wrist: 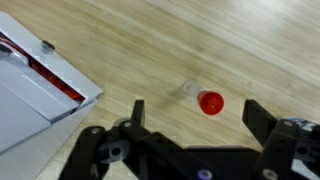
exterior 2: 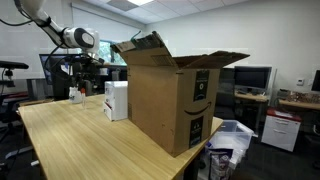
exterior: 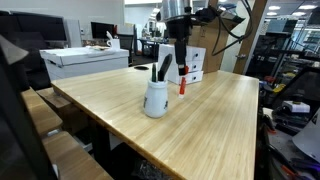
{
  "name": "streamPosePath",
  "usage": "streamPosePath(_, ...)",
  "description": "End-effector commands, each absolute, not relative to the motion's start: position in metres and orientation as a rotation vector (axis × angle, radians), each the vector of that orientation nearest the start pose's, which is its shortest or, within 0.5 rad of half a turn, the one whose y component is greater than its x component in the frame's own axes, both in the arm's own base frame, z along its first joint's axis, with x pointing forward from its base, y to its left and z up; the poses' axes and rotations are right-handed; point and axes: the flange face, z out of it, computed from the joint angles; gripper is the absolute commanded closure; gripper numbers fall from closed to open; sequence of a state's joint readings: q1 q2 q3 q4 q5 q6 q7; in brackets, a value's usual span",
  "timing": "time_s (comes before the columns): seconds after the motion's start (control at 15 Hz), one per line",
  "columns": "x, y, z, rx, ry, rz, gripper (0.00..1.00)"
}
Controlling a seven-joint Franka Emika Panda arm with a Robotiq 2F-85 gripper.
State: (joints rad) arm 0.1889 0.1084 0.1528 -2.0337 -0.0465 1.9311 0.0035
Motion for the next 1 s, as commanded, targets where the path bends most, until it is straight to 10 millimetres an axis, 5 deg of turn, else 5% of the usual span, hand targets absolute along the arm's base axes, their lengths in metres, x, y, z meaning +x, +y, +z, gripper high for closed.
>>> streamPosePath(0.0, 0.517, 0.192, 0.411, -3.111, -0.608, 0.18, 0.0)
streamPosePath(0.07, 0.519, 0.201, 0.432, -3.111, -0.634, 0.092, 0.0)
streamPosePath(0.33, 0.514, 0.211, 0.461, -3.08, -0.657, -0.061, 0.0)
streamPosePath(0.93, 0.495, 0.234, 0.49, -2.925, -0.525, -0.318, 0.0)
